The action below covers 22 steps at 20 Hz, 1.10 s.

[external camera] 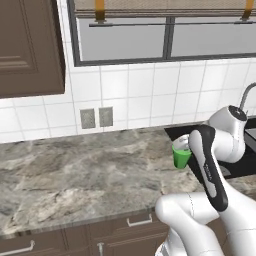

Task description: Pick the cup and bowl from the counter and place them on the counter next to the sink.

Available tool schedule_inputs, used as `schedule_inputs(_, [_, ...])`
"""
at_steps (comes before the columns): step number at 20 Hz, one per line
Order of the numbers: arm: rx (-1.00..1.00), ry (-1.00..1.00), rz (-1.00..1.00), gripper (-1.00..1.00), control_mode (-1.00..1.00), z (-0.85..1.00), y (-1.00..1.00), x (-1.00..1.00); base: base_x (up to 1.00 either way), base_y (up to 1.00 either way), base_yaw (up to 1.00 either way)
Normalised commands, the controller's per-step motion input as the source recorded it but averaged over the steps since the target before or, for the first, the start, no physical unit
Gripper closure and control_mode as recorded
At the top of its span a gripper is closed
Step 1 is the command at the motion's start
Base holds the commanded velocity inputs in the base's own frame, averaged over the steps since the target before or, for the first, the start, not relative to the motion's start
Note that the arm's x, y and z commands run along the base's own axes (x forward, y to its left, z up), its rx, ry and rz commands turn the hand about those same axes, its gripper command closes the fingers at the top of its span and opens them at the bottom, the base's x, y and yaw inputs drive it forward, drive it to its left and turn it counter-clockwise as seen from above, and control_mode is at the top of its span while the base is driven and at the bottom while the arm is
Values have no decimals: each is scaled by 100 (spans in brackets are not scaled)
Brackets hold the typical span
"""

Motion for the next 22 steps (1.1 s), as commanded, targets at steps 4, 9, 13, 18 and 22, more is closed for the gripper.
schedule_inputs(4, [0, 0, 0, 100, 100, 0, 0, 0, 0, 0, 0])
schedule_inputs(9, [0, 0, 0, 100, -100, 0, 0, 0, 0, 0, 0])
schedule_inputs(13, [0, 0, 0, 100, -100, 0, 0, 0, 0, 0, 0])
schedule_inputs(18, [0, 3, 1, 100, -100, -3, 6, 3, 0, 0, 0])
schedule_inputs(22, [0, 2, 0, 100, -100, -1, 28, 35, 0, 0, 0])
